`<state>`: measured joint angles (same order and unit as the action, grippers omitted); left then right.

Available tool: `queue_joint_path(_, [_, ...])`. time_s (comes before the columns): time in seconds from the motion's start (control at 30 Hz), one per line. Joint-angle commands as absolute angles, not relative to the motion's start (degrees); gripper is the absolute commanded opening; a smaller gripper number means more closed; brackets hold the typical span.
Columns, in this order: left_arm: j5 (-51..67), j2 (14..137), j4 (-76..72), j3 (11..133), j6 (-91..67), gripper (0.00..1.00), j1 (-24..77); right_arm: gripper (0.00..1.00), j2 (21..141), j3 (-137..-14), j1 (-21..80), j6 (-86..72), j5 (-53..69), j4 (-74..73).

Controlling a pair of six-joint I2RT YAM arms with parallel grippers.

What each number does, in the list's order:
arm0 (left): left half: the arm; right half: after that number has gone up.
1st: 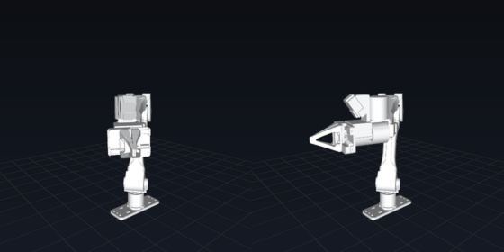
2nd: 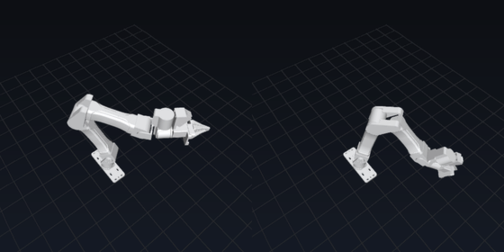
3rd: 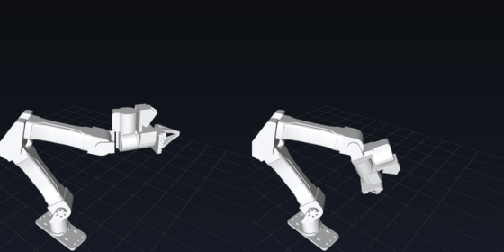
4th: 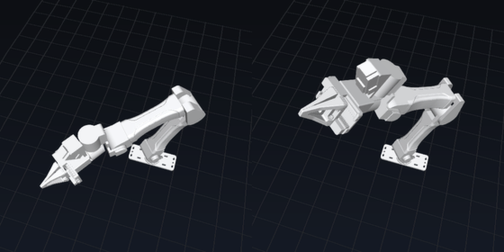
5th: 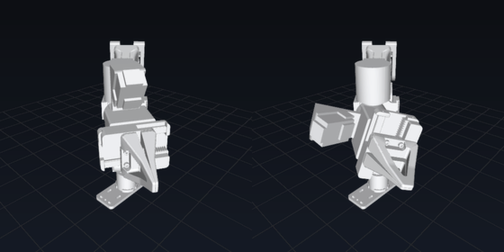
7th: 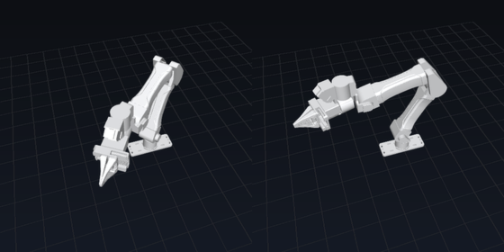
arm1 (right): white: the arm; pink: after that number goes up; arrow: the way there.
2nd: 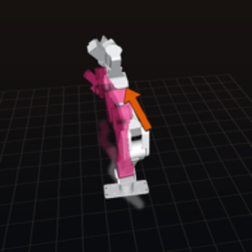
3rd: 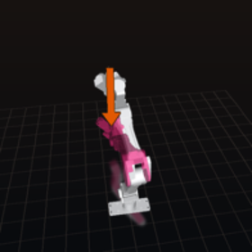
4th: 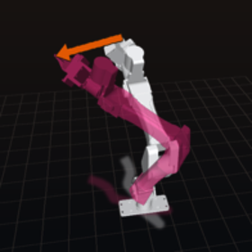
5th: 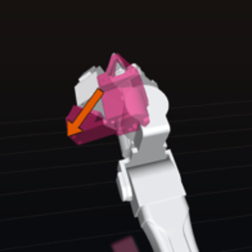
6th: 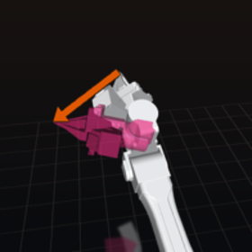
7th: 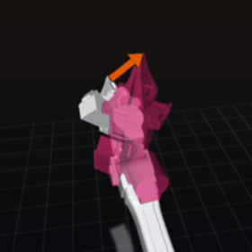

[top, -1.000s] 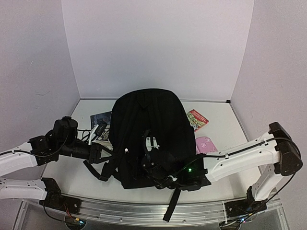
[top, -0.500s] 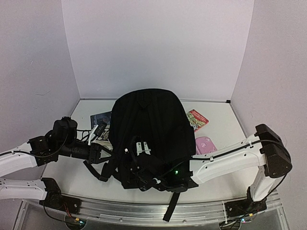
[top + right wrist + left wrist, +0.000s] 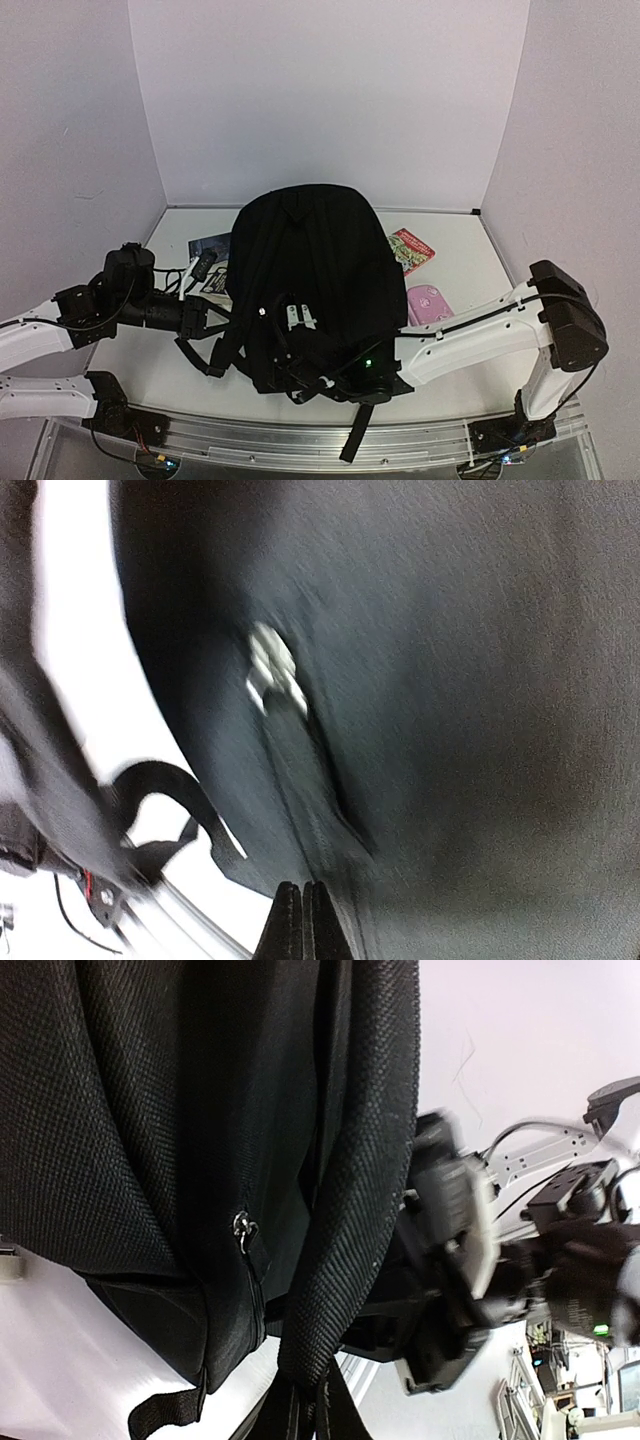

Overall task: Pack the student bag
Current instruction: Unzip the student bag at the center of the board.

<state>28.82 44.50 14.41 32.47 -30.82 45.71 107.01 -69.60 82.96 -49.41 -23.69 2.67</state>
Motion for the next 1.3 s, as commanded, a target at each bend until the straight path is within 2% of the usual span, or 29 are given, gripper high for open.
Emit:
queue_joint_path(0.0, [27.3, 41.9, 11.2, 32.2, -32.1, 0.00, 45.5, 0.00, 102.5, -65.2, 83.4, -53.1, -20.6, 1.7])
queue_joint_path(0.17, [29.9, 41.1, 10.0, 31.3, -32.3, 0.00, 45.6, 0.01, 99.4, -64.1, 83.2, -53.2, -21.4, 1.9])
queue_joint_path(0.23, [30.9, 41.5, 10.0, 31.3, -32.0, 0.00, 45.5, 0.12, 99.4, -65.6, 82.5, -52.1, -20.3, 1.9])
queue_joint_path(0.47, [33.3, 43.3, 10.3, 32.4, -30.8, 0.00, 45.5, 0.33, 100.6, -69.3, 77.4, -49.1, -13.6, 1.9])
queue_joint_path(0.57, [33.8, 44.0, 10.3, 32.8, -30.3, 0.00, 45.5, 0.38, 101.7, -71.6, 76.6, -46.8, -12.2, 1.8])
queue_joint_path(0.83, [34.6, 44.7, 10.0, 33.2, -29.9, 0.00, 45.5, 0.38, 105.1, -76.4, 75.4, -44.0, -11.5, 1.7])
queue_joint_path(1.27, [32.6, 41.2, 12.1, 33.3, -30.0, 0.00, 45.5, 0.25, 109.7, -80.3, 75.5, -43.8, -13.7, -1.1])
